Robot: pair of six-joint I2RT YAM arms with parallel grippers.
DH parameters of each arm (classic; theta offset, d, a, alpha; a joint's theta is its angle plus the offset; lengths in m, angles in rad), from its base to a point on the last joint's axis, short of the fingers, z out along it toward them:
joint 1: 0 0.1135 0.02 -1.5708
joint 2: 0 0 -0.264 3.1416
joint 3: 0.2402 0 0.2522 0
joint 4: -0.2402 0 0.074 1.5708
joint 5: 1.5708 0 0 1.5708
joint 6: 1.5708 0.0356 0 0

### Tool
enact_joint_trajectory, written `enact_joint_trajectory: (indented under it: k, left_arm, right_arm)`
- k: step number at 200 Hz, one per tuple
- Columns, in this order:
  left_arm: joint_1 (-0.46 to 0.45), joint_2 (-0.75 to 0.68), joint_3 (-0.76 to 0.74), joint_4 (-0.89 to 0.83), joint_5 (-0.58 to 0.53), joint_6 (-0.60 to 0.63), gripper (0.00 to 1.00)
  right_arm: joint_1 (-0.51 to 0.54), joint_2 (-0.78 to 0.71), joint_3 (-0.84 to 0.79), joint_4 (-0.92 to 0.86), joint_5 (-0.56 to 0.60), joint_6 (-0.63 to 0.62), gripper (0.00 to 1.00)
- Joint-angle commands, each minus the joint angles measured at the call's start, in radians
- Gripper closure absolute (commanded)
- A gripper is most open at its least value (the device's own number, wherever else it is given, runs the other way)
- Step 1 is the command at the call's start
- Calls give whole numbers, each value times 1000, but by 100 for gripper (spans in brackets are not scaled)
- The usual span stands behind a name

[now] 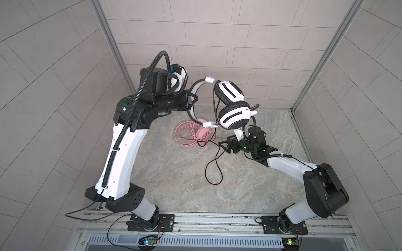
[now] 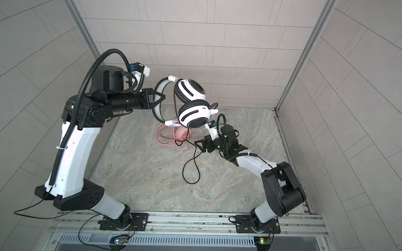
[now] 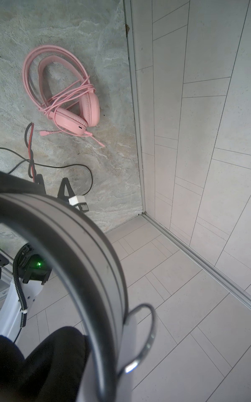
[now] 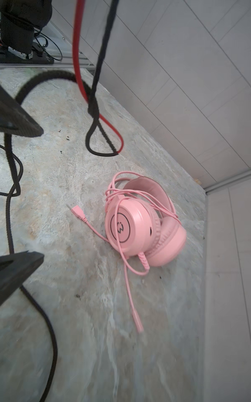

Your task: Wrap the headphones

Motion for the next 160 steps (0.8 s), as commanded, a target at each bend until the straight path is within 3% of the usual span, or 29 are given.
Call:
enact_joint_trajectory:
  k: [1,44,126,139,160]
  left_arm:
    - [3,-28,3,46,16,-11,100]
    - [3,-25,-3,54,36,-21,100]
    - [3,-12,-10,62,57,-35,100]
    - [3,-14,-9,64,57,-35,100]
    - [4,-16,-5,65,33,-25,100]
  right_arm:
    - [-54,-68,-26,-50,-3,-22,17]
    - [-18,-130,7,-141,-39,-85,19]
    - [139,94,137,-78,-99,-35,28]
    - [142,138,141,-22,-102,-2,37]
    - [136,164,151,-2,-100,17,76]
